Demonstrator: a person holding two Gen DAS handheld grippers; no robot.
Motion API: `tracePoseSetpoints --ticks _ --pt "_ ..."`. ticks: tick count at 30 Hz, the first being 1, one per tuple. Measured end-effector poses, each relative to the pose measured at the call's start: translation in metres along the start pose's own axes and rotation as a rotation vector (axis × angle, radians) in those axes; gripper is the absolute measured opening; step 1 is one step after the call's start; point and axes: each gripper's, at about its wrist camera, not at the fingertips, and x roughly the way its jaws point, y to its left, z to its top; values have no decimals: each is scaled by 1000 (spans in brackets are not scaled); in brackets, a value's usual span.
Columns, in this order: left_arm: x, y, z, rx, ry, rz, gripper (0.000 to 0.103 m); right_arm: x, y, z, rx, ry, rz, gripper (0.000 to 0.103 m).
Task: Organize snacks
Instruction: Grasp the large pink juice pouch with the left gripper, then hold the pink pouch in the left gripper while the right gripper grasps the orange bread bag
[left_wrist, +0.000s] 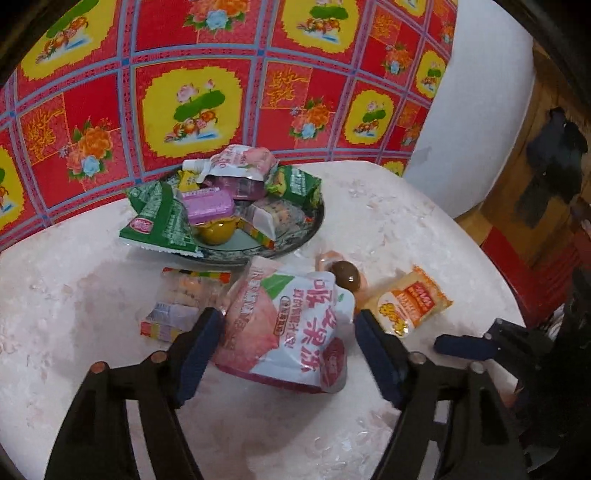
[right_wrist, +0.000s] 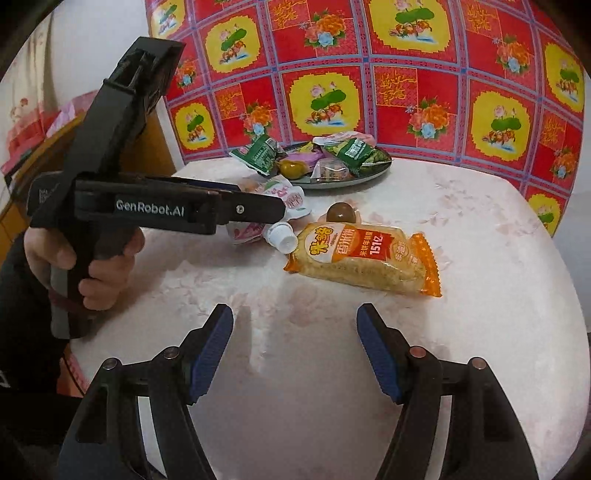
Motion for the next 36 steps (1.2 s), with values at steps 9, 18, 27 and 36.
tracePoseSetpoints --ticks 9,18,27,36 --pt "-7 -18 -11 75 -8 22 64 -1 -6 0 40 -13 27 71" --pt "-58 -17 -42 60 -137 118 65 -2 -7 0 46 -17 29 71" --pt "-58 31 -62 -69 -126 190 65 -10 -21 9 67 -45 -12 84" --pt "-59 39 -66 -119 -135 95 65 22 -32 55 -116 75 -124 96"
